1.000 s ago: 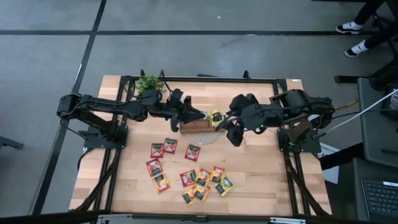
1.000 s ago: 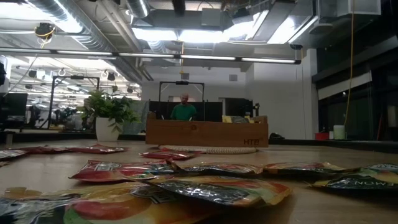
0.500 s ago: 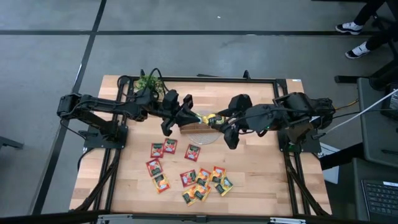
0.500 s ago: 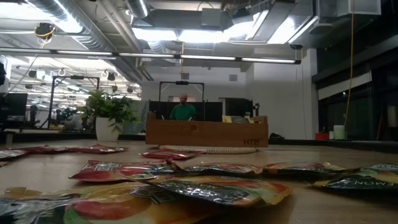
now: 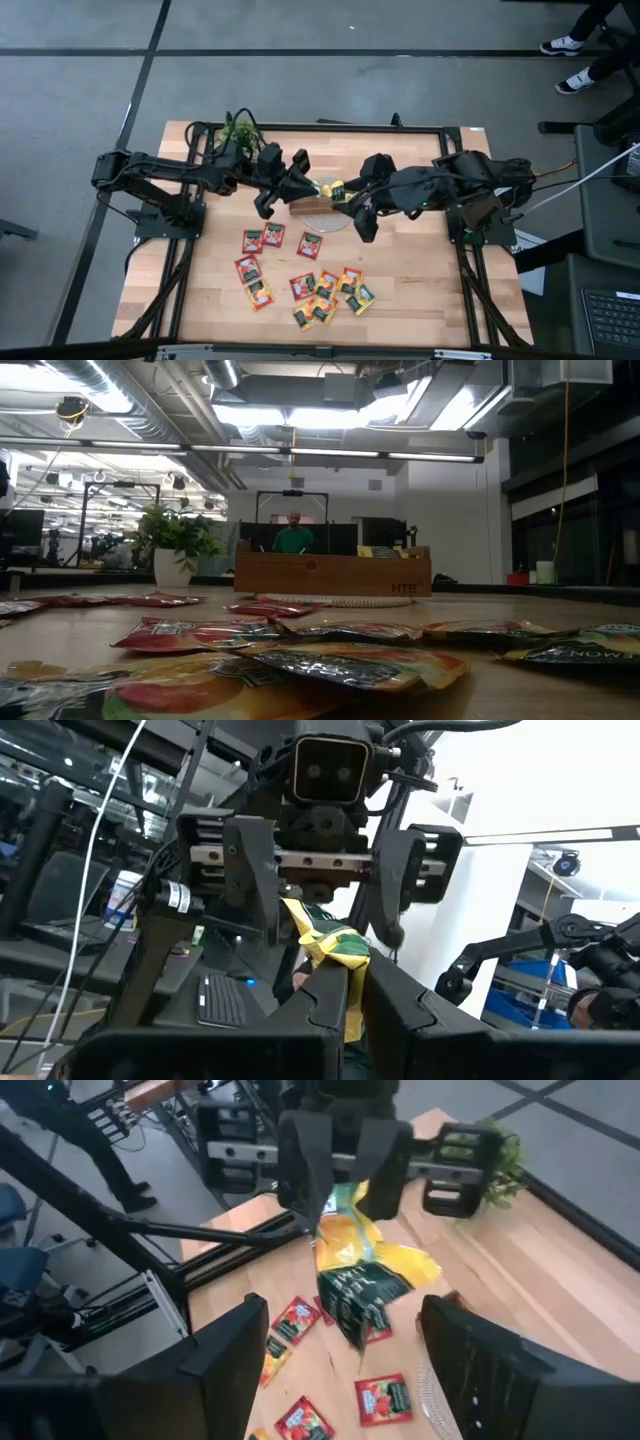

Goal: Pick & Place Tea
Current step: Put the yellow tea bag into the right section of the wooden organizer

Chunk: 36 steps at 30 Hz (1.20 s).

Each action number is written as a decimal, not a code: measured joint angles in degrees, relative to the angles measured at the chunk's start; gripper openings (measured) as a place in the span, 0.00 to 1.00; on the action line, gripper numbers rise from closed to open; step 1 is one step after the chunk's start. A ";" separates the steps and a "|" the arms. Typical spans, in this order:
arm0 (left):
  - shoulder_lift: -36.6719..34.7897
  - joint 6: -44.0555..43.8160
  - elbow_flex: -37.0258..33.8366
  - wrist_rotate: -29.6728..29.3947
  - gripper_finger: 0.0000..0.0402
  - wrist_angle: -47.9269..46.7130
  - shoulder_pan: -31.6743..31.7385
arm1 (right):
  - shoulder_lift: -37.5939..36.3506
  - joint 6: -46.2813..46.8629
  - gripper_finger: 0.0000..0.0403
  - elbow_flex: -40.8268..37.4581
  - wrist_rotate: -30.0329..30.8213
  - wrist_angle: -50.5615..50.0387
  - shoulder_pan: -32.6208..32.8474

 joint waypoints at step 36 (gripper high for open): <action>-0.80 -9.77 -0.07 3.15 0.37 -0.03 1.35 | 0.28 -3.34 0.01 0.07 -5.44 -7.74 -2.00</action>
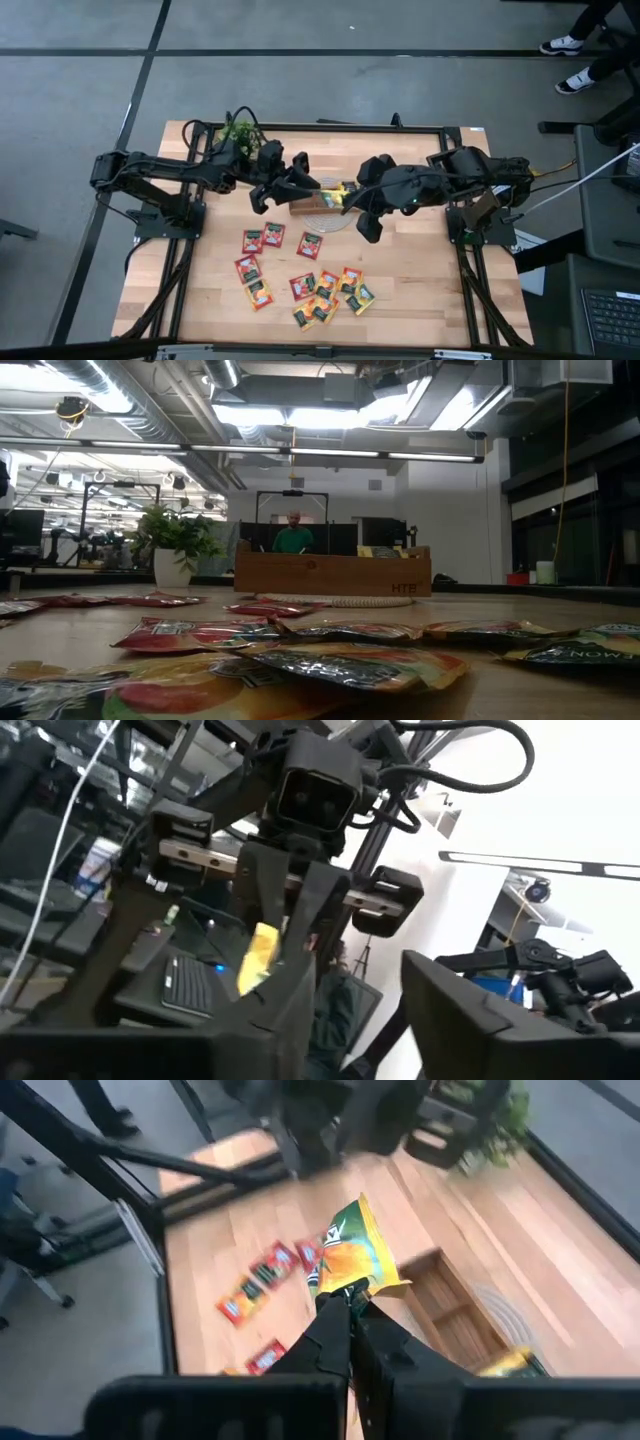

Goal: Pick & Place Tea
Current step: Put the yellow tea bag into the right section of the wooden organizer

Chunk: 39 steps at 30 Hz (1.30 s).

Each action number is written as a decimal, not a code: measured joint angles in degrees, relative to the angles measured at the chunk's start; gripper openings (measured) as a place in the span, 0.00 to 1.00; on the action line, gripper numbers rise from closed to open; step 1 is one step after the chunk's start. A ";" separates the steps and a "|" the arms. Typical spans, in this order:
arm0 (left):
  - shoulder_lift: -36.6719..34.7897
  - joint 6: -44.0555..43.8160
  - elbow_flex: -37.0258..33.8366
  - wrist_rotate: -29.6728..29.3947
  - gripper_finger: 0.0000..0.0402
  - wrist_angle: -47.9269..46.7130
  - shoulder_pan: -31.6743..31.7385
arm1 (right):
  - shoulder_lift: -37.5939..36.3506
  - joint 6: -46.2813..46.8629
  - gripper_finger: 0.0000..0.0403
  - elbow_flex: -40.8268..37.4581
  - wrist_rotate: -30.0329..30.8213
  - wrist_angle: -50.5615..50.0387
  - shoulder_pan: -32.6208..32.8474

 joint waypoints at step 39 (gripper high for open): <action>-0.03 1.21 0.04 -2.36 0.52 -11.69 -1.01 | -1.62 -12.79 0.01 1.09 2.42 4.82 -3.09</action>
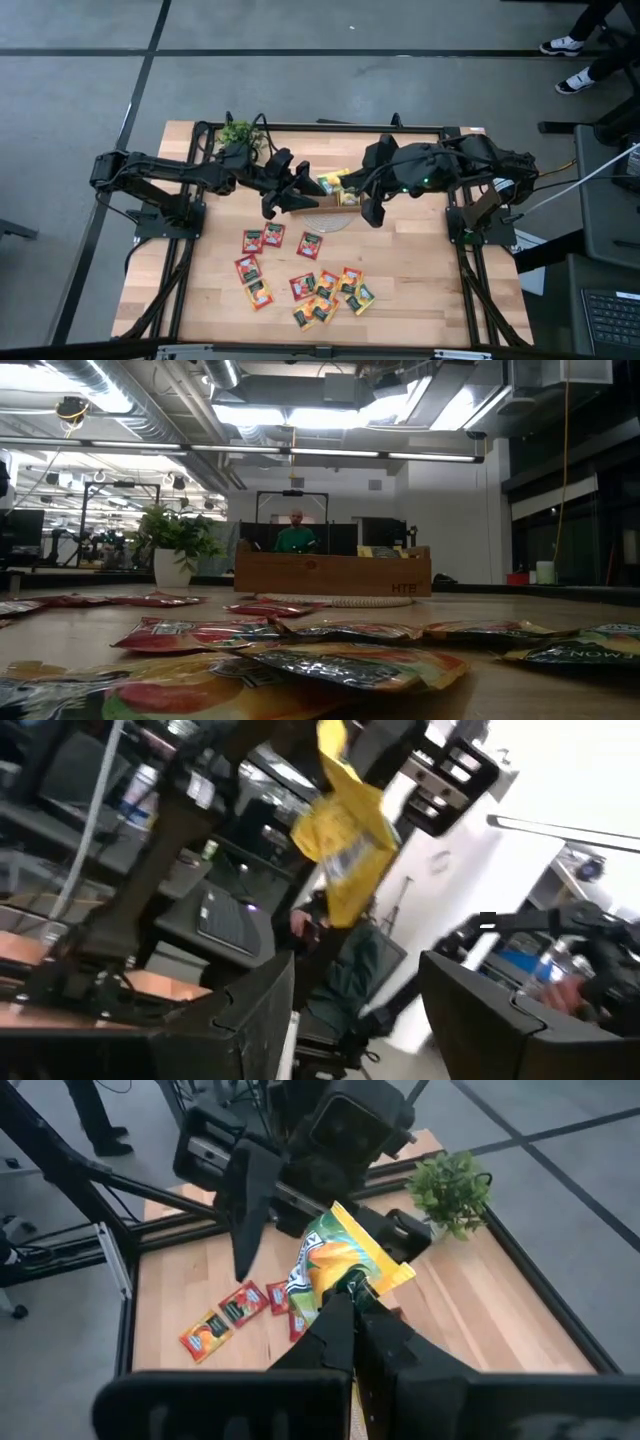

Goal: Pick & Place Tea
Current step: Put the yellow tea bag into the right section of the wooden organizer

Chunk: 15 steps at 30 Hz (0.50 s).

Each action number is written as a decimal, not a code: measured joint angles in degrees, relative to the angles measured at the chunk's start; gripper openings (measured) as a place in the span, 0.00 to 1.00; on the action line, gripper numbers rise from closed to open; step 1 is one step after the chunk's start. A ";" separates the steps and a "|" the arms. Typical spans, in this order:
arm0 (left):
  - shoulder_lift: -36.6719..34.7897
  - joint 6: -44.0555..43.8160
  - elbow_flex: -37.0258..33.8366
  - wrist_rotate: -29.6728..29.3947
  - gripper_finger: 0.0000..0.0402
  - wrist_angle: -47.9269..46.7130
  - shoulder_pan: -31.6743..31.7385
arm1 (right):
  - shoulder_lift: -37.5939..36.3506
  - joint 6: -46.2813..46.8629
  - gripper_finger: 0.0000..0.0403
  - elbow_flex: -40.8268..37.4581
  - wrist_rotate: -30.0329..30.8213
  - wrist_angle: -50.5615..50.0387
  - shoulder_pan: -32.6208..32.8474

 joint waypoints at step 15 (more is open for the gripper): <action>-0.02 2.97 0.00 -8.48 0.52 4.88 -2.24 | 1.84 0.09 0.01 -0.50 -0.76 2.14 0.00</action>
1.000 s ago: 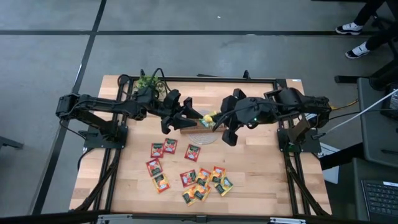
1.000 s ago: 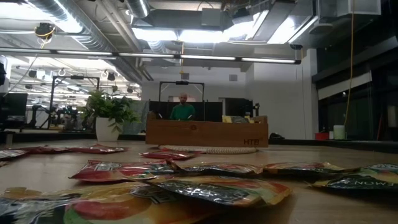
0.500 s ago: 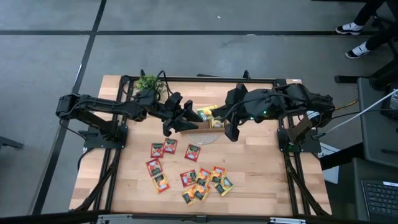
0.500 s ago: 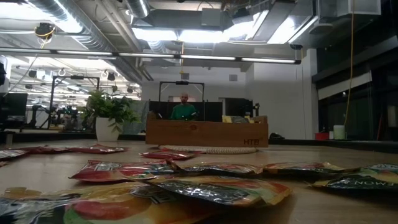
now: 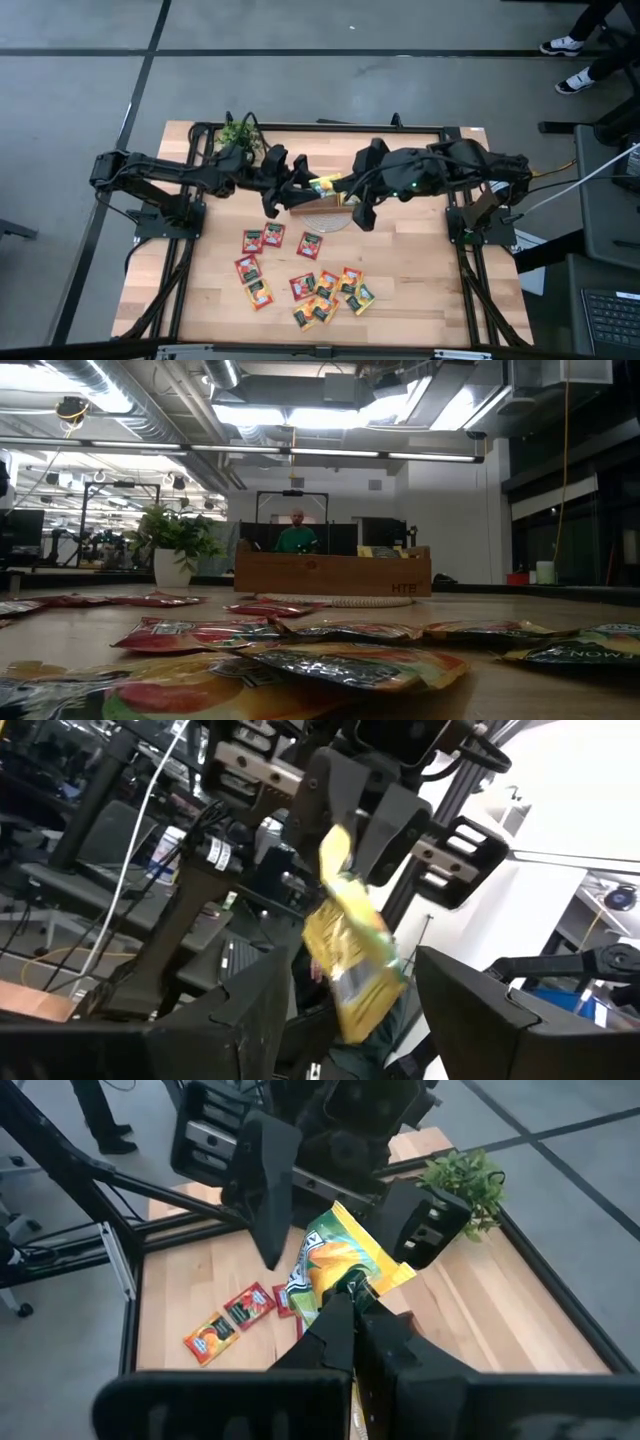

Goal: Pick & Place Tea
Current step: Put the yellow tea bag into the right section of the wooden organizer

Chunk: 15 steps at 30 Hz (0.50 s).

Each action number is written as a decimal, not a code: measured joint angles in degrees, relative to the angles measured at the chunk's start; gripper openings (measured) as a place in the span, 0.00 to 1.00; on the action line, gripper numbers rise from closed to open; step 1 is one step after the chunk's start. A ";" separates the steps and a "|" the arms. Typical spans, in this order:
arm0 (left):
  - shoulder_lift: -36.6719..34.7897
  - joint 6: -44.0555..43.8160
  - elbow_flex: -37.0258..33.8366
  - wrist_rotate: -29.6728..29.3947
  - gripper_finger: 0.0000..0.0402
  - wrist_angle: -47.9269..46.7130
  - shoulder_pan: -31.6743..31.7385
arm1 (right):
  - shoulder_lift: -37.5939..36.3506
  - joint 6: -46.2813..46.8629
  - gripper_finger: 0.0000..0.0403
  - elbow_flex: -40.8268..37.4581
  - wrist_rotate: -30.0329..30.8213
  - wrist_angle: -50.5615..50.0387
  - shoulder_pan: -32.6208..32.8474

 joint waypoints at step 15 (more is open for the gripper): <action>-0.02 -0.22 0.00 -3.01 0.52 -4.71 -0.49 | 1.43 -0.74 0.01 -0.02 0.00 2.17 -0.85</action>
